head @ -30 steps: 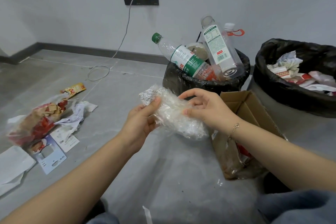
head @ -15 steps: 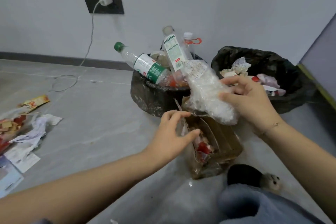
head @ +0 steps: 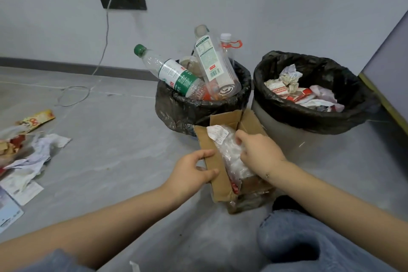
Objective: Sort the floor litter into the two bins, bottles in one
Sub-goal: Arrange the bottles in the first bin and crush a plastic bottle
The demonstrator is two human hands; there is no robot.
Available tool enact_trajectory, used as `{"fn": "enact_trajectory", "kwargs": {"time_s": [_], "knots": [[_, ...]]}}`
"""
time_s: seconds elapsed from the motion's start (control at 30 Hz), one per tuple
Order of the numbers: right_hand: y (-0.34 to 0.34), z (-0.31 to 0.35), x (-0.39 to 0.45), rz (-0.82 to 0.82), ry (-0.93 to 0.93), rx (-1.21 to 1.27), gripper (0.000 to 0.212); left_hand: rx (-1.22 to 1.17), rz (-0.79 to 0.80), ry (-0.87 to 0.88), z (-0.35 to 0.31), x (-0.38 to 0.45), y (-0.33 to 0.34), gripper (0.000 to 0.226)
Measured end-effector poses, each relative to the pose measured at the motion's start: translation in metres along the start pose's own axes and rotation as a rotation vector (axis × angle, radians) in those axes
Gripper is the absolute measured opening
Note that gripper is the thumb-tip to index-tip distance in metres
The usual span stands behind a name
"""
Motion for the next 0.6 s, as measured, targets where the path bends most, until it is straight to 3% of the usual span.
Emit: {"fn": "enact_trajectory", "kwargs": {"time_s": [0.27, 0.33, 0.43, 0.5, 0.6], "knots": [[0.010, 0.011, 0.021, 0.463, -0.031, -0.250, 0.006, -0.016, -0.001, 0.019, 0.003, 0.002, 0.002, 0.054], [0.001, 0.011, 0.020, 0.461, -0.117, -0.327, 0.022, -0.004, 0.010, 0.023, 0.002, 0.002, 0.002, 0.054], [-0.013, 0.008, 0.019, 0.329, -0.356, -0.446, 0.034, -0.004, 0.012, 0.016, 0.003, 0.004, -0.002, 0.054], [-0.014, 0.003, 0.018, 0.279, -0.442, -0.399, 0.056, -0.006, 0.007, 0.008, 0.005, 0.005, -0.005, 0.055], [-0.005, -0.004, 0.017, 0.379, -0.476, -0.343, 0.092, 0.019, 0.005, 0.008, 0.006, 0.006, -0.007, 0.056]]}}
Point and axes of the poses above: each hand's wrist, its own x-axis towards the middle knuckle, its own y-axis out of the palm, z = x × y, the point moved 2 cm from there along x, towards the middle knuckle, and after that the axes turned 12 degrees about -y, right-handed, at the moved point
